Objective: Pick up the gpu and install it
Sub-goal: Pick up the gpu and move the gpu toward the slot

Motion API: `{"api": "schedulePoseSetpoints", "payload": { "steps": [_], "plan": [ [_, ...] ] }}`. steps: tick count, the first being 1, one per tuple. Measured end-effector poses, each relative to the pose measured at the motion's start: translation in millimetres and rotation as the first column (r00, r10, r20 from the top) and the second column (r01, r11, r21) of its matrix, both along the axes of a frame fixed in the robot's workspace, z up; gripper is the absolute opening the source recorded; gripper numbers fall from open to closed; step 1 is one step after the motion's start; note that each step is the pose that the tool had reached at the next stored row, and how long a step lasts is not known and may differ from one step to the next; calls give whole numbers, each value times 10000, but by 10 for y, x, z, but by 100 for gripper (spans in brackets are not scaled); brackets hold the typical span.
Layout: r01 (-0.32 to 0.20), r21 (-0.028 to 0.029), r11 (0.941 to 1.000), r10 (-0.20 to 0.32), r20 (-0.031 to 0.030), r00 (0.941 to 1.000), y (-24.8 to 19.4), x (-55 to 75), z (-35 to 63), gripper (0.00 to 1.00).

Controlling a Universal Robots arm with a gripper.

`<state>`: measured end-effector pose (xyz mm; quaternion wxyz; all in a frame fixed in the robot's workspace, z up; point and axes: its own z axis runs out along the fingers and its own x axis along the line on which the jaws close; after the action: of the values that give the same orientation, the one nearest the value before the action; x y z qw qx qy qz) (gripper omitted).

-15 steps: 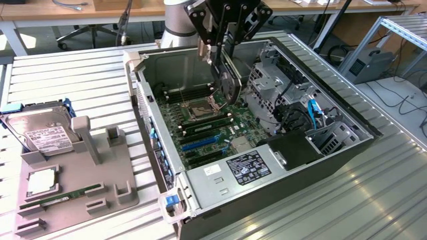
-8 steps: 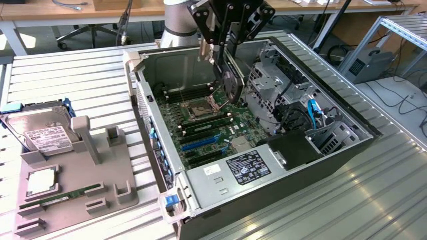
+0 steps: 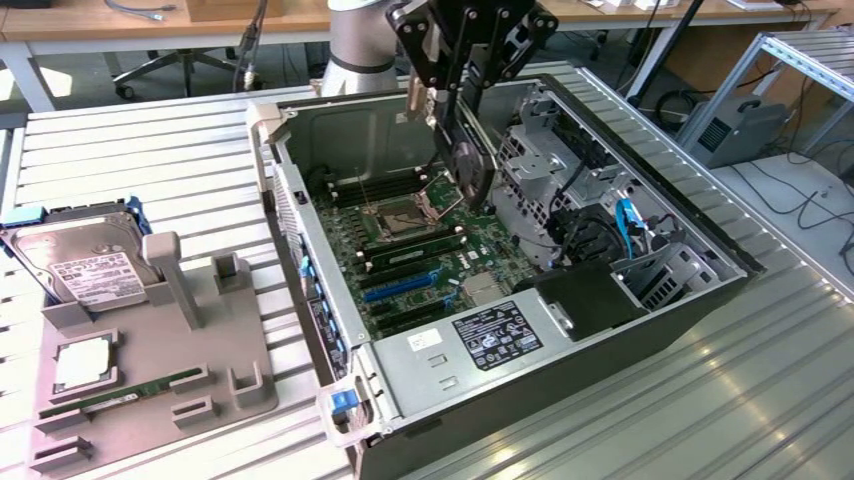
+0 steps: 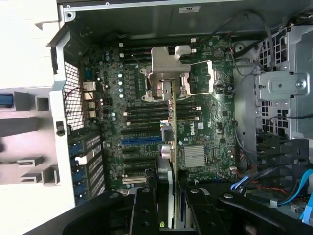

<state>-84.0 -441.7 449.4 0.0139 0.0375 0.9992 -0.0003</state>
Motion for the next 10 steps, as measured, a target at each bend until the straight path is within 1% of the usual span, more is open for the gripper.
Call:
{"api": "schedulePoseSetpoints", "payload": {
  "steps": [10],
  "plan": [
    [1, 0, 10000, -1, 0, 10000, 0, 86, 0, 27]
  ]
}}
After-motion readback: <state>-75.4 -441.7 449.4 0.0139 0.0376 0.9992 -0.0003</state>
